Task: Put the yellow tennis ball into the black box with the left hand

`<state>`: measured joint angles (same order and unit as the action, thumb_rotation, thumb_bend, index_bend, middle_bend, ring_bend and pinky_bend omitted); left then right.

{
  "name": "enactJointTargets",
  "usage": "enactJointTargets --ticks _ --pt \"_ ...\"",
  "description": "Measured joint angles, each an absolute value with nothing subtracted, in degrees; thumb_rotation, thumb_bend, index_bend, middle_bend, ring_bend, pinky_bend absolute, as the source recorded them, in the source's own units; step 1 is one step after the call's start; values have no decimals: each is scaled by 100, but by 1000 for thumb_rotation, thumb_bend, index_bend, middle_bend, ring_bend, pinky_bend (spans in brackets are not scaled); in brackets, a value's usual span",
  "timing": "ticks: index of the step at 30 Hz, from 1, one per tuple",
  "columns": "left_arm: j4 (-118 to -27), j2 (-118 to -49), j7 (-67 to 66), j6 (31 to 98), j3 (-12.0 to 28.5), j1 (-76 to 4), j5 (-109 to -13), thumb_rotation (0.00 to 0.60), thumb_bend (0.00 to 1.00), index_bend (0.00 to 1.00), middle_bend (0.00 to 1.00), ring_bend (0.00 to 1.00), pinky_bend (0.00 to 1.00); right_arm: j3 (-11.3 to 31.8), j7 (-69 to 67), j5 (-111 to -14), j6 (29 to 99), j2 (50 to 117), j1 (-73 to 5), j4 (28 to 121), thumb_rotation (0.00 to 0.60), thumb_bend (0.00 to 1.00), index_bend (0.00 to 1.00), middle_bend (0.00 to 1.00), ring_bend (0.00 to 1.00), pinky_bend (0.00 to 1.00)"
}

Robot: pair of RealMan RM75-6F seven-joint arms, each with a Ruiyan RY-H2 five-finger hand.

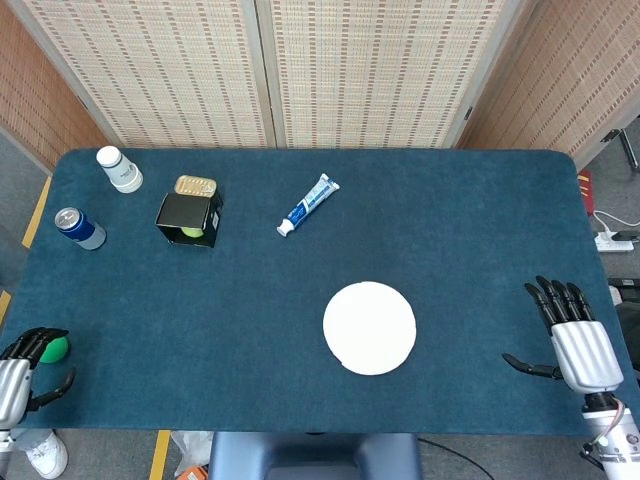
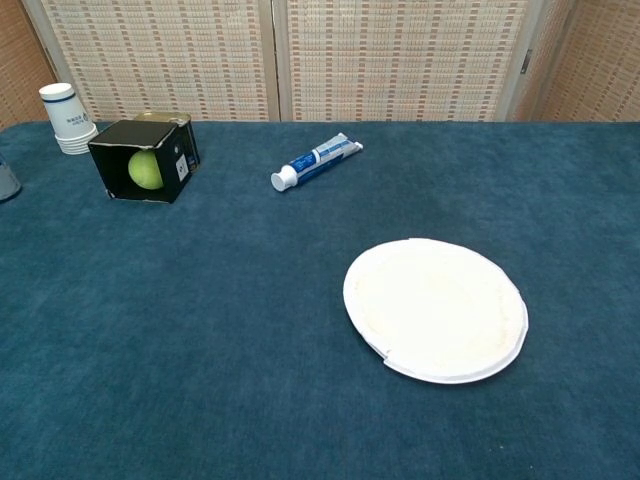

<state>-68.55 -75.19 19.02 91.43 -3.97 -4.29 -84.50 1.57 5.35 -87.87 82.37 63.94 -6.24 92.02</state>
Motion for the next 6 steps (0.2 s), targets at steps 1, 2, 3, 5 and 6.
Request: enactJointTargets --ticks 1,2,3,5,6 --pt "-6814 -7531 1920 9152 -386 -413 -8474 384 349 261 242 167 221 158 528 -8776 8235 6398 -621 9191 521 0 67 0 0 0" --pt "-6758 -7568 1922 9186 -353 -397 -8484 384 349 260 242 167 211 161 523 -8754 8226 6402 -619 9181 521 0 67 0 0 0" --pt "-6718 -7598 1914 9220 -318 -384 -8484 383 349 260 243 167 201 163 520 -8738 8216 6404 -618 9175 521 0 67 0 0 0" --pt "-6687 -7625 1886 9245 -256 -375 -8477 387 349 257 243 161 185 169 512 -8727 8204 6404 -619 9170 521 0 67 0 0 0" --pt "-6698 -7615 1854 9217 -247 -377 -8472 388 349 251 243 152 171 173 510 -8729 8211 6404 -619 9169 522 0 67 0 0 0"
